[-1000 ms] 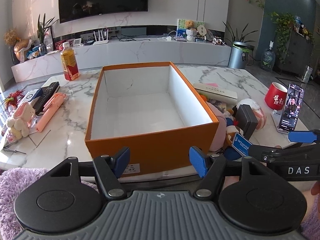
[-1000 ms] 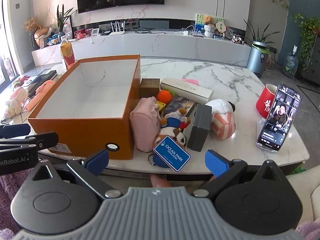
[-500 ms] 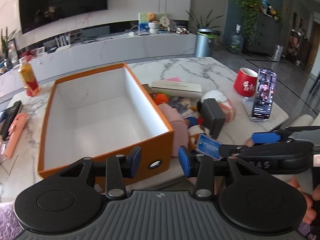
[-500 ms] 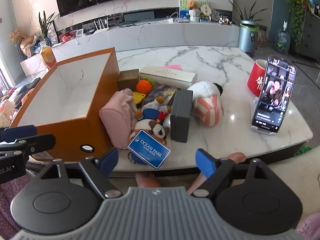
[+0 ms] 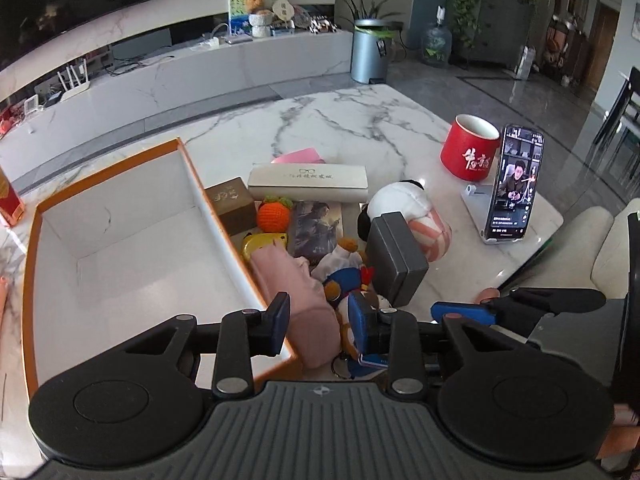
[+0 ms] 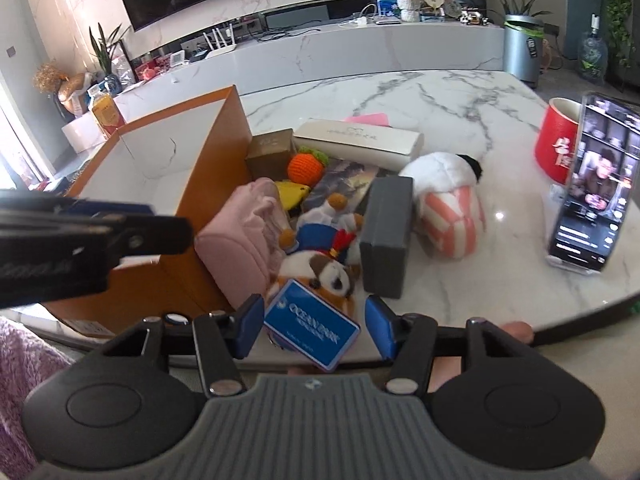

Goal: Organize objects
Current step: 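Move the left gripper toward the pink fabric pouch beside the box, then close the left gripper on the pink fabric pouch and lift it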

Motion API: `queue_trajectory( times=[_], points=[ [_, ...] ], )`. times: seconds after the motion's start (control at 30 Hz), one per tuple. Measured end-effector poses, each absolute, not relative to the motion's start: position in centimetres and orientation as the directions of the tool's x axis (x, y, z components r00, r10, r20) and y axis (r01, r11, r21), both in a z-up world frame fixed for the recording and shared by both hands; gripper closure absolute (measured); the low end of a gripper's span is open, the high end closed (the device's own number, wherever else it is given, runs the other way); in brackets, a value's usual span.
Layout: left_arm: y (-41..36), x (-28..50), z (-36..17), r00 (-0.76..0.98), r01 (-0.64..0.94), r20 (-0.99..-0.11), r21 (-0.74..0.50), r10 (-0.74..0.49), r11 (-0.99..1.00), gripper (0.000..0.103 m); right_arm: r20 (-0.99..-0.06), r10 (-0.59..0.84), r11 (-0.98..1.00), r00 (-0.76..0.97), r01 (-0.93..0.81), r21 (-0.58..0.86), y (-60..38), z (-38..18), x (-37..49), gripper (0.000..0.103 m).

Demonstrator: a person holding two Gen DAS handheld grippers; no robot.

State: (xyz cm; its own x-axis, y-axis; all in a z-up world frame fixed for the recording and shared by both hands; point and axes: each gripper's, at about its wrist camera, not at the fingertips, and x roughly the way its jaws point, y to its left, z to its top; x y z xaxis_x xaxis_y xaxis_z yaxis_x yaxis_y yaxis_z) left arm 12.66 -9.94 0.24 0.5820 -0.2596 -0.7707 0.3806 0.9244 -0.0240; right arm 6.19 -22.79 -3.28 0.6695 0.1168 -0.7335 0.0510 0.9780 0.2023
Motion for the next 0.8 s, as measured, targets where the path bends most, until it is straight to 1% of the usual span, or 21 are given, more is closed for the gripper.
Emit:
queue_trajectory(
  times=[0.2,0.37,0.53,0.73,0.8],
  points=[
    [-11.9,15.5,-1.2,0.520,0.414,-0.831,0.041,-0.199,0.909,0.066,-0.755,0.141,0.973,0.640,0.050,0.224,-23.6,-4.5,8.1,0.044],
    [-13.5,17.2,-2.6,0.469,0.455,-0.878,0.149,-0.094,0.878,0.066,-0.772,0.155,0.967,0.616,0.066,0.247,-25.0,-5.1,9.3,0.044],
    [-14.9,18.5,-3.6,0.419,0.518,-0.908,0.232,-0.007,0.823,0.059,-0.777,0.150,0.965,0.612,0.081,0.250,-26.0,-5.2,9.6,0.044],
    [-15.5,19.3,-5.1,0.391,0.544,-0.920,0.264,0.038,0.797,0.051,-0.774,0.118,0.963,0.622,0.120,0.243,-27.8,-4.7,9.4,0.044],
    [-15.7,19.3,-5.3,0.394,0.545,-0.918,0.267,0.039,0.795,0.052,-0.769,0.101,0.963,0.631,0.132,0.234,-28.3,-4.4,9.5,0.044]
  ],
)
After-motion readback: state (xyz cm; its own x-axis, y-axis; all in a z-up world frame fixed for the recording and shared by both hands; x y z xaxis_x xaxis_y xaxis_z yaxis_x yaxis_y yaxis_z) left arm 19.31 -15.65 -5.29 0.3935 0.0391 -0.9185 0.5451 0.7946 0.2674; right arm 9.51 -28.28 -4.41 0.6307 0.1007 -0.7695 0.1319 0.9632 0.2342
